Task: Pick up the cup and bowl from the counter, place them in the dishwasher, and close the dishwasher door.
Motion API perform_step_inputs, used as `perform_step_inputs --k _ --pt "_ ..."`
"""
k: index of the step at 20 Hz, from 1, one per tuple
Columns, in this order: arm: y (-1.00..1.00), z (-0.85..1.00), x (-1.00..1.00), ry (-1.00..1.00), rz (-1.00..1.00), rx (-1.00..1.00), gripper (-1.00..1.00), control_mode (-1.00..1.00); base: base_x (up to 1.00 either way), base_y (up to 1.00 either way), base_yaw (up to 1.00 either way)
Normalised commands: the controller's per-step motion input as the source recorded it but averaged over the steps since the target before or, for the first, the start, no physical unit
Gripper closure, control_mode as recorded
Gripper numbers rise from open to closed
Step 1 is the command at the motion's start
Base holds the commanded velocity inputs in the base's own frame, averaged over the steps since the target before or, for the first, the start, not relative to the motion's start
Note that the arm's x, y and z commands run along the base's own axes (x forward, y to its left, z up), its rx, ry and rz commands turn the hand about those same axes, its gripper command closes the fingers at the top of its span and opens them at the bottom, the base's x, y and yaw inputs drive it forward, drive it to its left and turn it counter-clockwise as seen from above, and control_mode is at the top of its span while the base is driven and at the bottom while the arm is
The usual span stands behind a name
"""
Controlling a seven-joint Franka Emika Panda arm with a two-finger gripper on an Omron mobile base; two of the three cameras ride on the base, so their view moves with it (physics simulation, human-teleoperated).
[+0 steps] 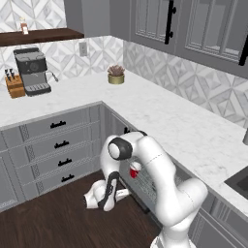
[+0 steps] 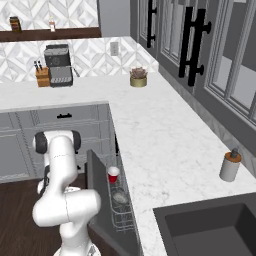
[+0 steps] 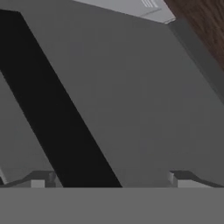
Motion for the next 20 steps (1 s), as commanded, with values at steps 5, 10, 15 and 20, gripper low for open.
perform_step_inputs --k 5,10,15,20 --pt "-1.00 -0.08 0.42 0.04 0.00 0.00 -1.00 -1.00 0.00 0.00 0.00" --pt "-1.00 -0.08 0.45 0.05 0.00 0.00 -1.00 -1.00 0.00 0.00 0.00" --pt "-1.00 -0.09 0.49 0.06 0.00 0.00 -1.00 -1.00 0.00 0.00 0.00" --pt "-1.00 -0.12 0.50 0.04 0.00 0.00 -1.00 -1.00 0.00 0.00 0.00"
